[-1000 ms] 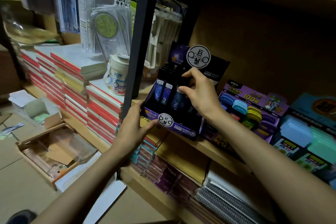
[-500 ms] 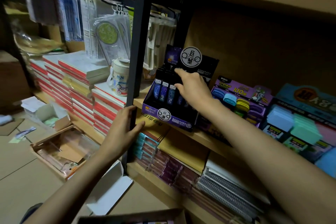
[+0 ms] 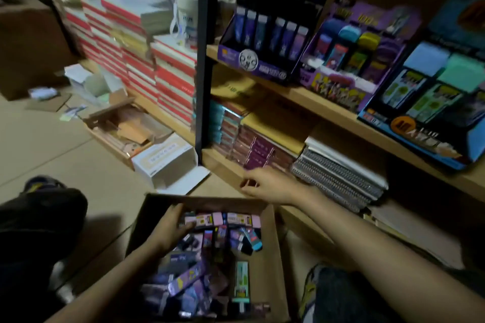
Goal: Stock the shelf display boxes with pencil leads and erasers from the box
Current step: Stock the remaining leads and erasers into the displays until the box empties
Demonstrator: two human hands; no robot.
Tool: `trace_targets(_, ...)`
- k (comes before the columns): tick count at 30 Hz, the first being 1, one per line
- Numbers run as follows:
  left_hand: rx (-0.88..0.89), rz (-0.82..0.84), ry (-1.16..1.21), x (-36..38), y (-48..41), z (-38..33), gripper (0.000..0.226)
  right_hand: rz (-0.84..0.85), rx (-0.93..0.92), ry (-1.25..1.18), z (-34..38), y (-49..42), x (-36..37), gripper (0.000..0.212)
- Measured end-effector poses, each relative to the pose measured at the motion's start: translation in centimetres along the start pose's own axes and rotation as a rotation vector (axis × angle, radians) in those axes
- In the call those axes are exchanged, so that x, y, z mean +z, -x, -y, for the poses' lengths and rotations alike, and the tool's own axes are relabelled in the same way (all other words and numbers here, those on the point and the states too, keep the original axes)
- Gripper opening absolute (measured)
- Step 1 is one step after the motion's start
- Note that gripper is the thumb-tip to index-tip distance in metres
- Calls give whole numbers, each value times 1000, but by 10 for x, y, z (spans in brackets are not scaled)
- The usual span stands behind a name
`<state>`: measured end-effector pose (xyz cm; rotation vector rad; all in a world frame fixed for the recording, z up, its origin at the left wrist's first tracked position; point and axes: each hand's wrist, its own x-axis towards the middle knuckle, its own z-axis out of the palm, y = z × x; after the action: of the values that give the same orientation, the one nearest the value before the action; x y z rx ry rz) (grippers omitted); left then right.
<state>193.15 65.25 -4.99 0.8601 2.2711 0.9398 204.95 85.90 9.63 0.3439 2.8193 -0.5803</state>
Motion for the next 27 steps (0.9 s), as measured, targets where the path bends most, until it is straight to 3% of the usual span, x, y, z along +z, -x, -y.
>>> trace_targets(7, -363, 38, 50, 63, 35, 80, 44, 251, 332, -327, -48, -11, 173, 18)
trace_targets(11, -565, 99, -136, 81, 42, 102, 78, 282, 498, -461, -53, -7, 245, 8)
trace_targets(16, -828, 132, -92, 107, 49, 107, 105, 197, 632, -519, -36, -8, 291, 39)
trace_targets(18, -845, 119, -84, 116, 50, 103, 108, 132, 646, -505, -25, -10, 300, 46)
trace_targets(20, -832, 130, -105, 123, 50, 102, 110, 96, 686, -688, -14, -12, 306, 53)
trace_targets(27, -566, 236, -79, 148, 45, 90, 104, -108, 862, -1034, -10, -10, 310, 35)
